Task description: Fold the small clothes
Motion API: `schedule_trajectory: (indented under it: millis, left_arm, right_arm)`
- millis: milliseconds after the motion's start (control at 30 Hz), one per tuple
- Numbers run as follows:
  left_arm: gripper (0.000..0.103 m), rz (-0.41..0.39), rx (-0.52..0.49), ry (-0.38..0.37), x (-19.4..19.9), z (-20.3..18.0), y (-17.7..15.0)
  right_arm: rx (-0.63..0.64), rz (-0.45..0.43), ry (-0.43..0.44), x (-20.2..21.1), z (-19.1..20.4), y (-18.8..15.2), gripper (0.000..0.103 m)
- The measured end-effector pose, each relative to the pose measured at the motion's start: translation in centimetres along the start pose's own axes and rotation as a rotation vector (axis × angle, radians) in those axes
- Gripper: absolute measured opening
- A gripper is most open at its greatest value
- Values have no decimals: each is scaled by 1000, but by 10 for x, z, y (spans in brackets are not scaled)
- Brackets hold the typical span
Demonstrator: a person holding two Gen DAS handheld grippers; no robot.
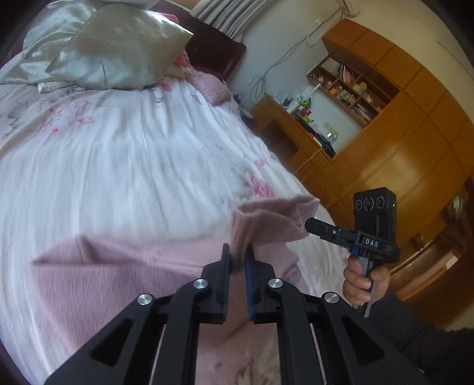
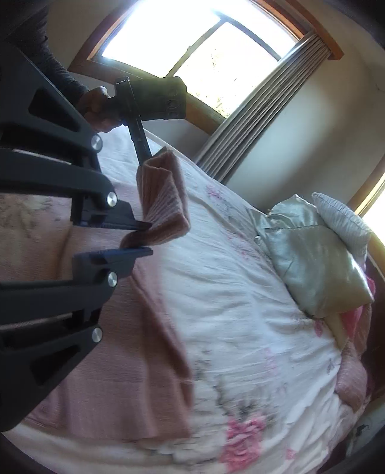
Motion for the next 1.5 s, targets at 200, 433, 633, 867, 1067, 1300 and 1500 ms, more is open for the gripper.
schedule_trajectory:
  millis: [200, 433, 633, 867, 1067, 1300, 1500]
  left_arm:
    - [36, 65, 133, 27, 21, 14, -84]
    - [48, 23, 247, -36, -11, 9, -58]
    - [36, 118, 296, 170, -44, 47, -81]
    - [6, 159, 197, 372, -51, 60, -92]
    - [5, 126, 220, 358, -33, 49, -86]
    - [16, 5, 217, 109, -21, -9, -62]
    - [35, 119, 309, 209, -42, 32, -98]
  right_arm:
    - [-141, 93, -64, 20, -31, -80, 26]
    - [-294, 102, -111, -13, -41, -73, 44]
    - [-277, 188, -207, -44, -56, -97, 14]
    - [-215, 167, -272, -35, -72, -103, 9]
    - [-153, 100, -294, -15, -52, -86, 18]
    - [-166, 133, -195, -40, -28, -88, 19]
    - [-260, 91, -222, -13, -55, -103, 24]
Point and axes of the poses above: each gripper's, at about its wrist camera, not at the fingertips, and x roughly against the way its jaws point, z to its left, y to its top, the point moved 8 cm from there along -x, roughly the way its jaws point, and after that the axes turned 10 degrees about -z, right-handed, at the moved point
